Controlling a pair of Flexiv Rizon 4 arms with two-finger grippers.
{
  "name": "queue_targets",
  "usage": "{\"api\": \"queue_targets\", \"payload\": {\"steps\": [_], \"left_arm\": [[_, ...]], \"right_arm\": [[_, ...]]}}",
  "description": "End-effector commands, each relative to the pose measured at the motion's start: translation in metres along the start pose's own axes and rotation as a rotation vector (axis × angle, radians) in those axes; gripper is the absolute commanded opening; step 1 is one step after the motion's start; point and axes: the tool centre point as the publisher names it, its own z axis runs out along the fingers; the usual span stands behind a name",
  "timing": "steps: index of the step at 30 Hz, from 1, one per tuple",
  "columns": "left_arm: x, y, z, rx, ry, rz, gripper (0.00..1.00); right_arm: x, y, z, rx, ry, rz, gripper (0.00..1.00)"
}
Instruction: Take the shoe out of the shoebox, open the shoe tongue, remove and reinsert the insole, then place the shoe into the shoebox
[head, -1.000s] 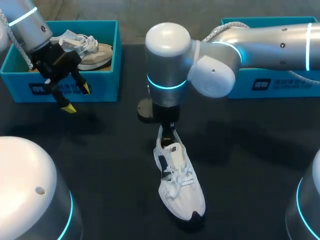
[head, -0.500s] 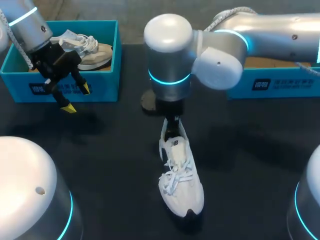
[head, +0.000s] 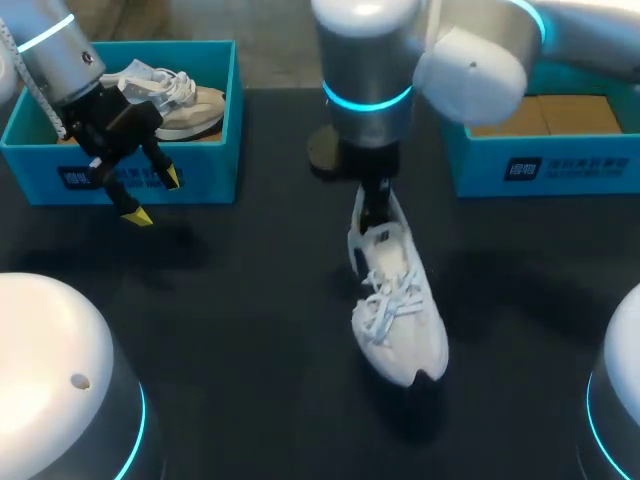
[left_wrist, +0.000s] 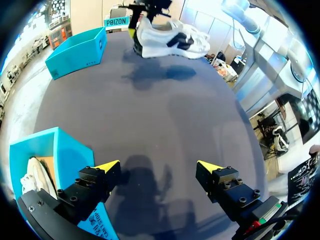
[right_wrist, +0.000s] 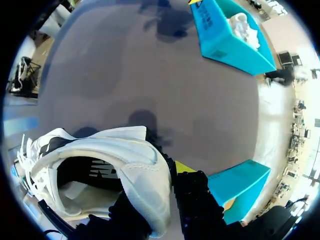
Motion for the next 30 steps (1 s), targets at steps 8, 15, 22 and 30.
{"api": "queue_targets", "payload": {"steps": [8,15,22,30], "left_arm": [[0.0,0.001,0.0,0.001,0.0,0.002,1.0],[0.0,0.001,0.0,0.001,0.0,0.002,1.0],[0.0,0.001,0.0,0.001,0.0,0.002,1.0],[0.0,0.001,0.0,0.001,0.0,0.002,1.0]], "right_arm": [[-0.017,-0.029,-0.037,-0.066,-0.021,-0.01,0.0],[-0.017,-0.029,-0.037,-0.066,-0.021,-0.01,0.0],[-0.017,-0.029,-0.037,-0.066,-0.021,-0.01,0.0],[-0.048,-0.058,-0.043,-0.067,-0.046,-0.001,0.0]]}}
